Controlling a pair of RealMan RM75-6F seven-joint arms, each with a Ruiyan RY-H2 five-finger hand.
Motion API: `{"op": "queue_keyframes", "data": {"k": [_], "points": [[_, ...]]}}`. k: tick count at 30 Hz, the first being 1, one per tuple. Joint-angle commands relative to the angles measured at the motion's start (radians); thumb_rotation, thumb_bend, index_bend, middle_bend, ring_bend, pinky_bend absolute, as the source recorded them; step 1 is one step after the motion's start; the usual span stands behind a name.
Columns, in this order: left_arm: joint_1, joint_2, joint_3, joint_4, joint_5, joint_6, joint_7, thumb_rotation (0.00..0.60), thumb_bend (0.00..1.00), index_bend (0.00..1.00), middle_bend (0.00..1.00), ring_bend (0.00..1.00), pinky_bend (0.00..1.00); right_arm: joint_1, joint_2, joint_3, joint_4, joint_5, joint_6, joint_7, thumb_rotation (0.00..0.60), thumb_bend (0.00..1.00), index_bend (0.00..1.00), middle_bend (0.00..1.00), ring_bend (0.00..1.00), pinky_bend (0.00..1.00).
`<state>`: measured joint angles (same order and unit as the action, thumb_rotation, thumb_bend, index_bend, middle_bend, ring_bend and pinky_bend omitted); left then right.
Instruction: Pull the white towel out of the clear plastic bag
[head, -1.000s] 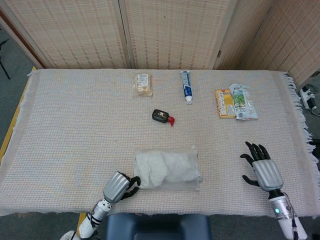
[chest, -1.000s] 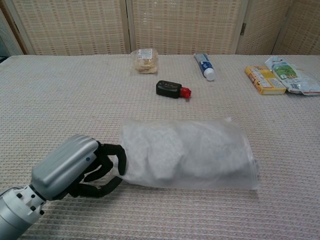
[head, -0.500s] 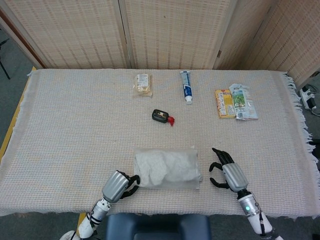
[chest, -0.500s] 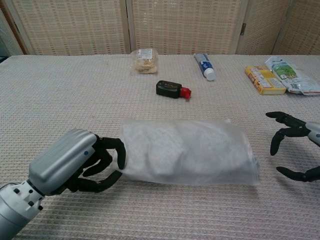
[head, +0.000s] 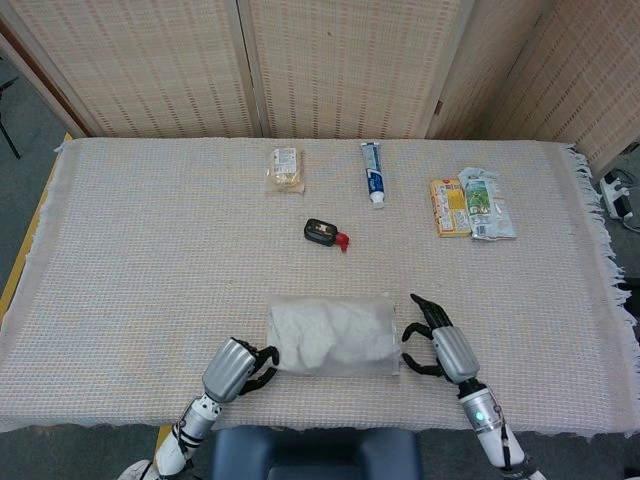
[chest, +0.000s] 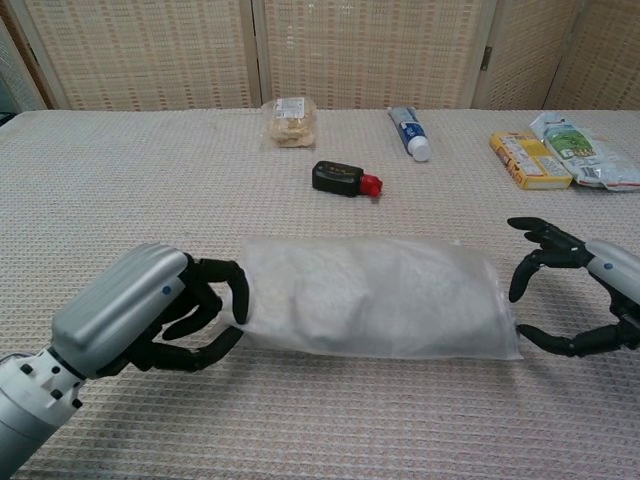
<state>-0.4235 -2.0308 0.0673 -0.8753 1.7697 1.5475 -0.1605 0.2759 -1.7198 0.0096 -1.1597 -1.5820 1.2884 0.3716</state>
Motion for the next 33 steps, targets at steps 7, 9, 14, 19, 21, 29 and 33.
{"op": "queue_keyframes", "data": {"k": [7, 9, 14, 19, 21, 29, 33], "points": [[-0.004, 0.001, -0.007, -0.008, -0.006, -0.006, 0.002, 0.6, 0.51, 0.67, 1.0, 1.0, 1.0, 0.009, -0.063, -0.007, 0.065, 0.019, -0.029, 0.11, 0.6, 0.26, 0.48, 0.0, 0.0, 0.0], [-0.005, 0.003, -0.009, -0.009, -0.008, -0.007, 0.0, 0.6, 0.51, 0.67, 1.0, 1.0, 1.0, 0.01, -0.069, -0.01, 0.074, 0.021, -0.035, 0.124, 0.6, 0.26, 0.47, 0.0, 0.0, 0.0], [-0.007, 0.005, -0.011, -0.012, -0.009, -0.005, -0.003, 0.6, 0.51, 0.67, 1.0, 1.0, 1.0, 0.018, -0.09, -0.009, 0.103, 0.029, -0.052, 0.142, 0.6, 0.29, 0.48, 0.0, 0.0, 0.0], [-0.01, 0.011, -0.015, -0.021, -0.011, -0.006, -0.003, 0.6, 0.51, 0.67, 1.0, 1.0, 1.0, 0.031, -0.118, -0.008, 0.135, 0.023, -0.06, 0.165, 0.6, 0.54, 0.55, 0.0, 0.0, 0.0], [-0.011, 0.014, -0.017, -0.025, -0.013, -0.007, -0.003, 0.6, 0.51, 0.67, 1.0, 1.0, 1.0, 0.033, -0.128, -0.007, 0.143, 0.021, -0.054, 0.178, 0.6, 0.62, 0.59, 0.01, 0.0, 0.0], [-0.014, 0.027, -0.024, -0.04, -0.018, -0.006, 0.001, 0.6, 0.51, 0.66, 1.0, 1.0, 1.0, 0.032, -0.135, -0.01, 0.163, 0.001, -0.009, 0.21, 0.6, 0.75, 0.67, 0.06, 0.0, 0.0], [-0.015, 0.031, -0.033, -0.038, -0.027, -0.01, 0.0, 0.6, 0.51, 0.66, 1.0, 1.0, 1.0, 0.026, -0.109, -0.01, 0.145, -0.006, 0.019, 0.194, 0.6, 0.77, 0.68, 0.06, 0.0, 0.0]]}}
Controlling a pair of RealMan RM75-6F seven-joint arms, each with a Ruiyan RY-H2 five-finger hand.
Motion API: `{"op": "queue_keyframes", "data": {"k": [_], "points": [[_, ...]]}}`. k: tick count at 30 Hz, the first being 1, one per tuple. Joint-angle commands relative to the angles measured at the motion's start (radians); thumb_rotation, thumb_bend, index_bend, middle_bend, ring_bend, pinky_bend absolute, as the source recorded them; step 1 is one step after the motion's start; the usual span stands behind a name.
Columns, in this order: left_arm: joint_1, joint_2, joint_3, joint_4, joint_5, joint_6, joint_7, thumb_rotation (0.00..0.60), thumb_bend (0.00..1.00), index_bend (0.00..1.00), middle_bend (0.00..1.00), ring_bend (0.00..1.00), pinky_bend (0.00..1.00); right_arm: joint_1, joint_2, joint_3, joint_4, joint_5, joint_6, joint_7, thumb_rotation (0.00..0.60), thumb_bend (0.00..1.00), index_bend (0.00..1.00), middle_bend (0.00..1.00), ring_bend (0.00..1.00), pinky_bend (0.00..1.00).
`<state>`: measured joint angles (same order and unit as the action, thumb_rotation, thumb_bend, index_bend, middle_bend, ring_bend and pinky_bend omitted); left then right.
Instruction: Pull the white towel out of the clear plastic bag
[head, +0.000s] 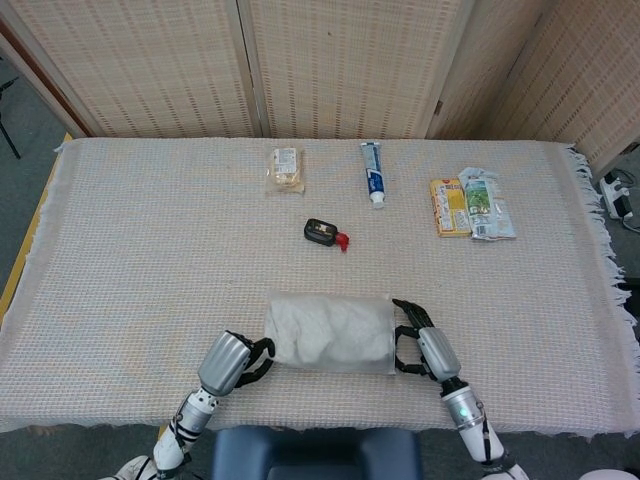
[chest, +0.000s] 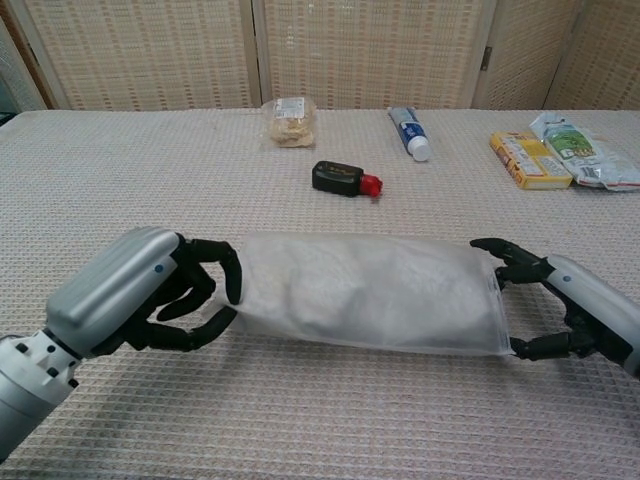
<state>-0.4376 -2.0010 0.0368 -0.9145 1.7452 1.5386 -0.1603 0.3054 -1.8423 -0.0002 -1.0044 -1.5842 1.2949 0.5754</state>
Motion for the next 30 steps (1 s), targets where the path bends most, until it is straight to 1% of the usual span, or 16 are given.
{"op": "queue_keyframes", "data": {"k": [1, 8, 14, 24, 30], "points": [[-0.002, 0.002, -0.005, 0.002, -0.005, -0.002, 0.001, 0.6, 0.51, 0.66, 1.0, 1.0, 1.0, -0.006, 0.024, 0.0, -0.019, -0.005, 0.019, -0.02, 0.6, 0.77, 0.69, 0.06, 0.0, 0.0], [-0.008, 0.008, -0.019, 0.011, -0.015, -0.008, 0.006, 0.6, 0.5, 0.66, 1.0, 1.0, 1.0, -0.013, 0.095, 0.007, -0.073, 0.0, 0.041, -0.079, 0.6, 0.78, 0.69, 0.07, 0.0, 0.0], [-0.012, 0.019, -0.038, 0.046, -0.036, -0.016, 0.005, 0.6, 0.51, 0.66, 1.0, 1.0, 1.0, -0.023, 0.175, 0.02, -0.132, 0.011, 0.064, -0.129, 0.6, 0.78, 0.69, 0.07, 0.0, 0.0], [-0.013, 0.048, -0.078, 0.172, -0.097, -0.045, -0.026, 0.6, 0.51, 0.67, 1.0, 1.0, 1.0, -0.042, 0.318, 0.05, -0.212, 0.04, 0.095, -0.209, 0.6, 0.78, 0.69, 0.07, 0.0, 0.0], [-0.013, 0.056, -0.1, 0.253, -0.137, -0.071, -0.048, 0.6, 0.51, 0.67, 1.0, 1.0, 1.0, -0.055, 0.382, 0.074, -0.211, 0.075, 0.098, -0.204, 0.6, 0.78, 0.69, 0.07, 0.0, 0.0]]}}
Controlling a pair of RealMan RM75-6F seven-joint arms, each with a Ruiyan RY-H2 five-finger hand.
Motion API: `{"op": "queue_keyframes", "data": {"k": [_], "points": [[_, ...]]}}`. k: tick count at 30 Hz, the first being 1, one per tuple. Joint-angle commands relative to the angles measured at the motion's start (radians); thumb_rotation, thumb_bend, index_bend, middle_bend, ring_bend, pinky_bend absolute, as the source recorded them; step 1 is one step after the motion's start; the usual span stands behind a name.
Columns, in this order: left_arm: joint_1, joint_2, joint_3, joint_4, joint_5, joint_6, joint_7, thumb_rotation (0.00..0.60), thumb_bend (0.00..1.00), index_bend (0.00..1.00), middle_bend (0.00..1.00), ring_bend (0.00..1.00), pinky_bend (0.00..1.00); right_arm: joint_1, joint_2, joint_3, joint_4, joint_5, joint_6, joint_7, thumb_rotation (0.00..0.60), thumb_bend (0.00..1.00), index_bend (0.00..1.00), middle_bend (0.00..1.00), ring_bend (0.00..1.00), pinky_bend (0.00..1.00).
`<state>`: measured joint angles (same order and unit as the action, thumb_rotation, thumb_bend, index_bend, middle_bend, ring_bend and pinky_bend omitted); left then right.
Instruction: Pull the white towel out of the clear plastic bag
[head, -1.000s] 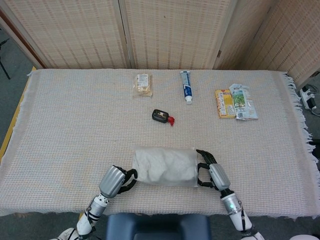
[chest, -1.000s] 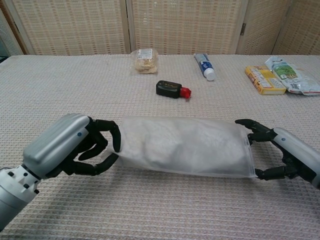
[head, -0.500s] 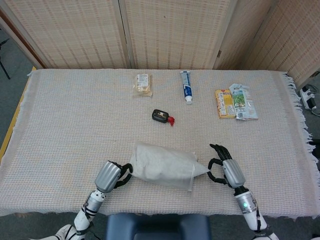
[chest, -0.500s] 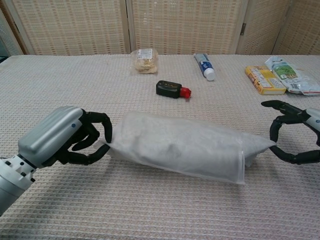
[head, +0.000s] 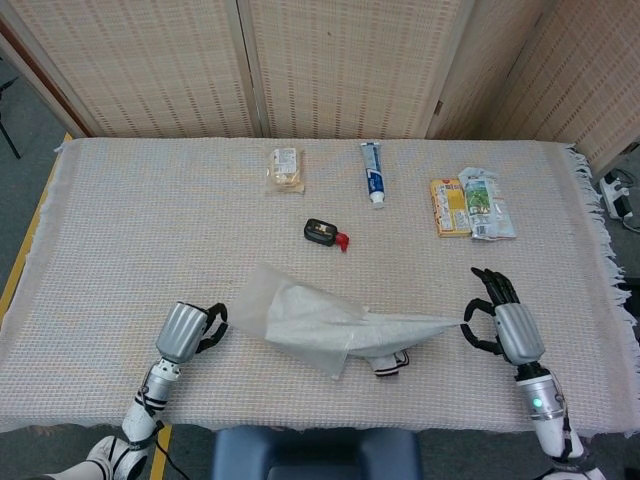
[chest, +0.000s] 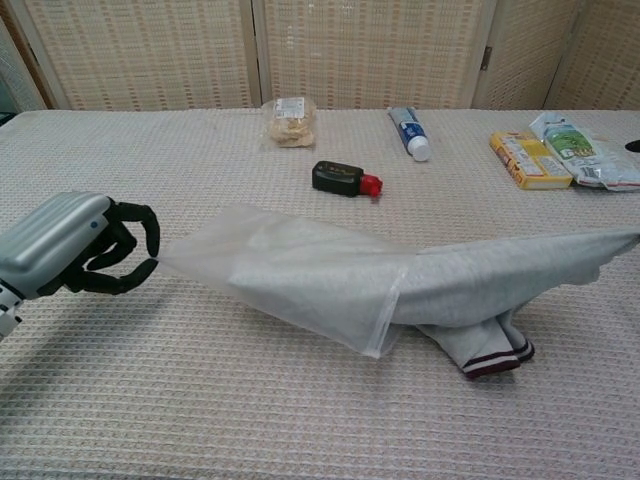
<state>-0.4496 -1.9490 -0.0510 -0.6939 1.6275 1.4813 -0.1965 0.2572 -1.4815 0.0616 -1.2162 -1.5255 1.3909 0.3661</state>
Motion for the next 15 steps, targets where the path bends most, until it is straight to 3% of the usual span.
{"op": "queue_keyframes", "data": {"k": [1, 15], "points": [[-0.001, 0.004, -0.016, 0.044, -0.025, -0.018, -0.014, 0.6, 0.5, 0.67, 1.0, 1.0, 1.0, -0.009, 0.029, 0.016, 0.002, 0.022, 0.002, 0.01, 0.6, 0.78, 0.69, 0.07, 0.0, 0.0], [0.013, 0.024, -0.062, 0.167, -0.106, -0.044, -0.048, 0.6, 0.51, 0.67, 1.0, 1.0, 1.0, -0.04, 0.102, 0.09, 0.071, 0.119, 0.009, 0.062, 0.6, 0.78, 0.69, 0.07, 0.0, 0.0]]}}
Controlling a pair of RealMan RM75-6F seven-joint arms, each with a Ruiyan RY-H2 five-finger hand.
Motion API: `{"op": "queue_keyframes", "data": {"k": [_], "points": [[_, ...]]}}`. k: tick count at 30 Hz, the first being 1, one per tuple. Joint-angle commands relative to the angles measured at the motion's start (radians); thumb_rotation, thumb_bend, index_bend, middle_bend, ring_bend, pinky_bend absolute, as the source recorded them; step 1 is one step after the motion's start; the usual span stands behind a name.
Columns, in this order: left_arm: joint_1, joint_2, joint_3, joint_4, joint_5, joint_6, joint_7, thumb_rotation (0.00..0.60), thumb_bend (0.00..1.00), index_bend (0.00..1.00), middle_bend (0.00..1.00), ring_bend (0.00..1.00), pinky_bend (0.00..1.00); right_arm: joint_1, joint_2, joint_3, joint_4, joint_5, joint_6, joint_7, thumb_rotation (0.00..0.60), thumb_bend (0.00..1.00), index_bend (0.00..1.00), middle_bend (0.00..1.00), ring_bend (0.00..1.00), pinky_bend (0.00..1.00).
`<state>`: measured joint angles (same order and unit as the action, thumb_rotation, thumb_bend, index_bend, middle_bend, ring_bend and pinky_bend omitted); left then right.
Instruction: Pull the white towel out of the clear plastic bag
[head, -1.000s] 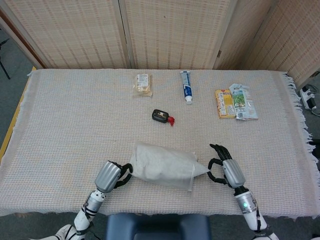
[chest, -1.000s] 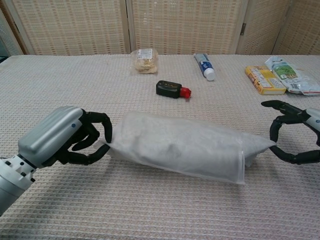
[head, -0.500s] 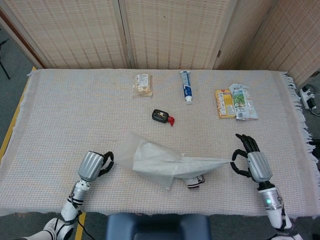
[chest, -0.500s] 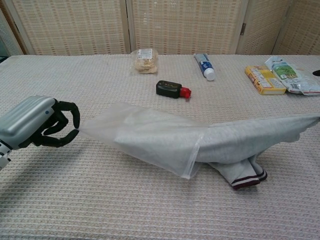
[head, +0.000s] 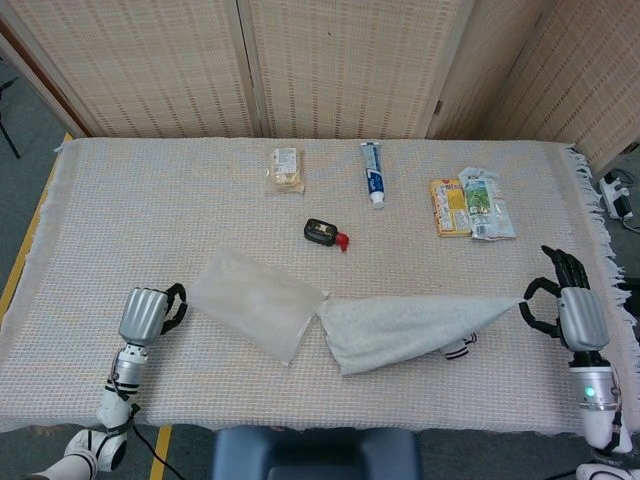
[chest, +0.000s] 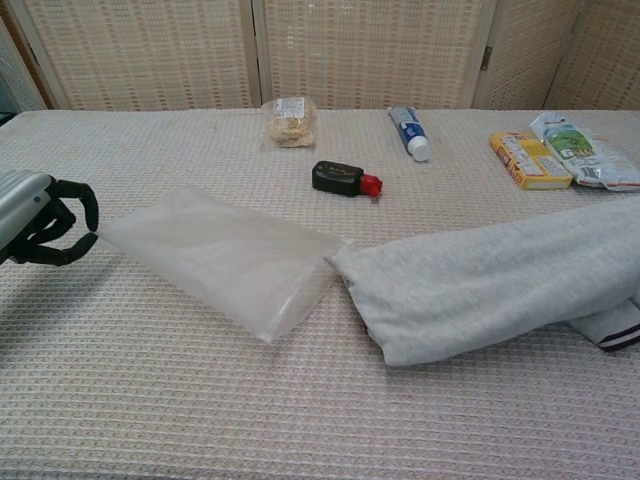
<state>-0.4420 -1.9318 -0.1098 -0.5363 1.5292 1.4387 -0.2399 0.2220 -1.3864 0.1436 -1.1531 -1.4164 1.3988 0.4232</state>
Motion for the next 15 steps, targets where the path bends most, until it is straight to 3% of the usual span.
{"op": "queue_keyframes", "data": {"k": [1, 7, 9, 10, 11, 13, 15], "points": [[0.01, 0.012, -0.002, 0.008, -0.009, -0.001, -0.012, 0.6, 0.51, 0.67, 1.0, 1.0, 1.0, -0.006, 0.01, 0.012, 0.01, 0.016, -0.001, 0.009, 0.6, 0.78, 0.69, 0.07, 0.0, 0.0], [0.02, 0.028, 0.006, -0.02, -0.003, 0.032, -0.019, 0.6, 0.5, 0.63, 1.0, 1.0, 1.0, -0.01, 0.017, 0.013, 0.002, 0.013, -0.004, 0.015, 0.6, 0.76, 0.67, 0.06, 0.0, 0.0], [0.024, 0.045, 0.013, -0.06, -0.004, 0.017, -0.023, 0.6, 0.47, 0.57, 1.0, 1.0, 1.0, -0.012, 0.022, -0.001, -0.002, -0.009, 0.0, 0.025, 0.6, 0.68, 0.57, 0.04, 0.0, 0.0], [0.028, 0.059, 0.019, -0.09, -0.007, -0.001, -0.018, 0.6, 0.41, 0.48, 1.0, 0.98, 0.99, -0.013, 0.026, -0.009, -0.002, -0.021, 0.0, 0.029, 0.6, 0.58, 0.45, 0.02, 0.0, 0.0], [0.031, 0.079, 0.028, -0.131, -0.009, -0.025, -0.007, 0.6, 0.35, 0.38, 0.95, 0.94, 0.95, -0.014, 0.032, -0.019, -0.006, -0.03, -0.003, 0.027, 0.6, 0.45, 0.27, 0.0, 0.0, 0.0], [0.039, 0.143, 0.047, -0.263, -0.019, -0.083, 0.039, 0.6, 0.2, 0.16, 0.71, 0.71, 0.77, -0.016, 0.054, -0.039, -0.027, -0.044, -0.016, -0.006, 0.6, 0.29, 0.06, 0.0, 0.0, 0.0], [0.042, 0.211, 0.056, -0.4, -0.034, -0.129, 0.079, 0.6, 0.14, 0.08, 0.48, 0.48, 0.59, -0.02, 0.077, -0.054, -0.061, -0.052, -0.026, -0.056, 0.6, 0.18, 0.0, 0.0, 0.0, 0.0]]}}
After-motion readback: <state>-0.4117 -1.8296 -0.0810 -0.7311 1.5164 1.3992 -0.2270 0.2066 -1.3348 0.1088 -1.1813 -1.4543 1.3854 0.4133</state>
